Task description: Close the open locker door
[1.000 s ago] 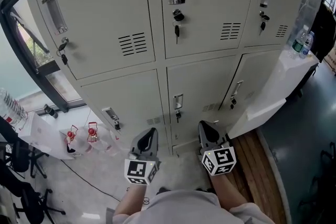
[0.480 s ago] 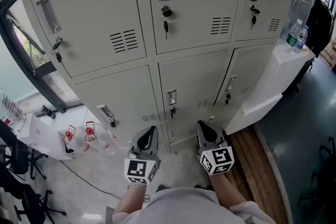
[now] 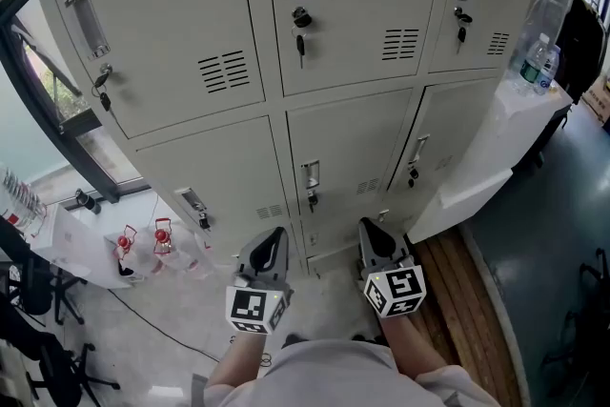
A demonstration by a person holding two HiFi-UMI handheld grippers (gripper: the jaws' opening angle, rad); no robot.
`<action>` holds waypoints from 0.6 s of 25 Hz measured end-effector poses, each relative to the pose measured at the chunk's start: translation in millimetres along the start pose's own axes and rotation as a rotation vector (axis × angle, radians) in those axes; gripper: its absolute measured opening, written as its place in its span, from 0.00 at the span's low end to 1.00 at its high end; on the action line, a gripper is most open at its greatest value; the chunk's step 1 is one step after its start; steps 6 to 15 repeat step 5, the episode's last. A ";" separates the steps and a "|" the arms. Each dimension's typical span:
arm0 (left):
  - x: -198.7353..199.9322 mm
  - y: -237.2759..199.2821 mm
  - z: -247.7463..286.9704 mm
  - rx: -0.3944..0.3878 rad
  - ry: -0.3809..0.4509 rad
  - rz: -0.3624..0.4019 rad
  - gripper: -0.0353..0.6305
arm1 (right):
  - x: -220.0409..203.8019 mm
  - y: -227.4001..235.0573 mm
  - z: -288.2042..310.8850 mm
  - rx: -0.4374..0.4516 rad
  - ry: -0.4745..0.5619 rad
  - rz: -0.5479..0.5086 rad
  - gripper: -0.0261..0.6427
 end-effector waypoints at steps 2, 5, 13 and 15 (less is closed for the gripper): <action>-0.3 0.6 0.9 -0.001 -0.001 0.001 0.07 | 0.4 0.0 0.3 0.001 0.002 -0.002 0.06; -1.2 1.8 2.1 -0.001 -0.002 0.003 0.07 | 0.3 -0.1 0.5 0.006 0.003 -0.002 0.06; -1.2 1.8 2.1 -0.001 -0.002 0.003 0.07 | 0.3 -0.1 0.5 0.006 0.003 -0.002 0.06; -1.2 1.8 2.1 -0.001 -0.002 0.003 0.07 | 0.3 -0.1 0.5 0.006 0.003 -0.002 0.06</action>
Point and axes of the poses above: the fingertips, and each gripper's own axes: z forward along the fingers, y to its right, x out of its top, the point moved 1 cm from there along -z, backward along the fingers, and after that the axes turned 12 degrees about -x, right-handed, at the moved point
